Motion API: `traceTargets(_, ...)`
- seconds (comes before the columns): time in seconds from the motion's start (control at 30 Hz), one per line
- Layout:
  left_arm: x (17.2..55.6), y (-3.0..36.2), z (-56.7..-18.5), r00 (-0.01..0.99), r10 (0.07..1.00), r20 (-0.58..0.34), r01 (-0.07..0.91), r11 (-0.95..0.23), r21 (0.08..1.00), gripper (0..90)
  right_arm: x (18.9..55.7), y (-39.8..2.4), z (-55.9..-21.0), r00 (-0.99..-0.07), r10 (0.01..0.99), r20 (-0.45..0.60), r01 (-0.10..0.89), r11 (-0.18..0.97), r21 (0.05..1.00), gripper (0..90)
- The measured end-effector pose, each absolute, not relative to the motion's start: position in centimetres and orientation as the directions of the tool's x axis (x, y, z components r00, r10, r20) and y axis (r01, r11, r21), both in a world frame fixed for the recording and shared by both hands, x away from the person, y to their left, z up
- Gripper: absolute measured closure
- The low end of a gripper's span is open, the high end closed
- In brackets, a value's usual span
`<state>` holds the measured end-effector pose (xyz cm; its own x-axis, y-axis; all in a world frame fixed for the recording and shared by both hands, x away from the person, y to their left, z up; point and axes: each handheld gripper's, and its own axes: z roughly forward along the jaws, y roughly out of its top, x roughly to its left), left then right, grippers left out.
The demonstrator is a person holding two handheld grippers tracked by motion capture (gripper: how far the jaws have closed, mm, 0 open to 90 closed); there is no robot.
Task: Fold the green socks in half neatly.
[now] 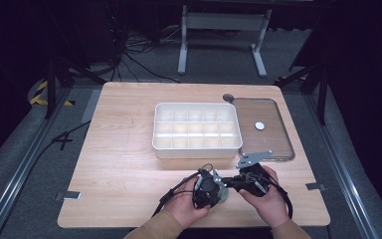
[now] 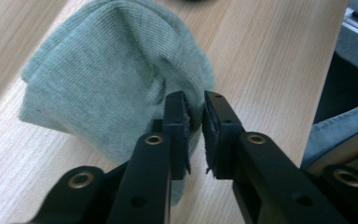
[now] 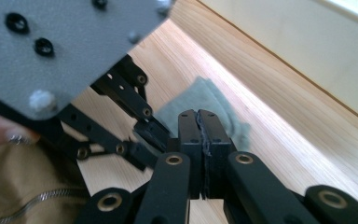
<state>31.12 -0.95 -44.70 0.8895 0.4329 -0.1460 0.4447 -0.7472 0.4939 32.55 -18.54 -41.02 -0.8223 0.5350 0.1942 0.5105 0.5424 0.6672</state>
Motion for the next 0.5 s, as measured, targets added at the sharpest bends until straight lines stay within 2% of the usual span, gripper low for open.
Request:
traceTargets(0.3,31.4,-0.3,-44.7,0.882,0.408,-0.237,0.469,-0.706,0.531,64.0,33.1,-18.4,-43.3,-0.796,0.557,0.238,0.566,0.543,0.621,90.0)
traceTargets(0.43,32.0,0.9,-43.6,0.867,0.419,-0.271,0.495,-0.651,0.576,64.5,33.2,-18.5,-43.9,-0.787,0.567,0.243,0.58,0.548,0.603,90.0)
traceTargets(0.5,32.5,1.8,-42.8,0.846,0.456,-0.277,0.518,-0.578,0.631,67.3,33.1,-18.5,-44.0,-0.786,0.568,0.244,0.582,0.546,0.603,90.0)
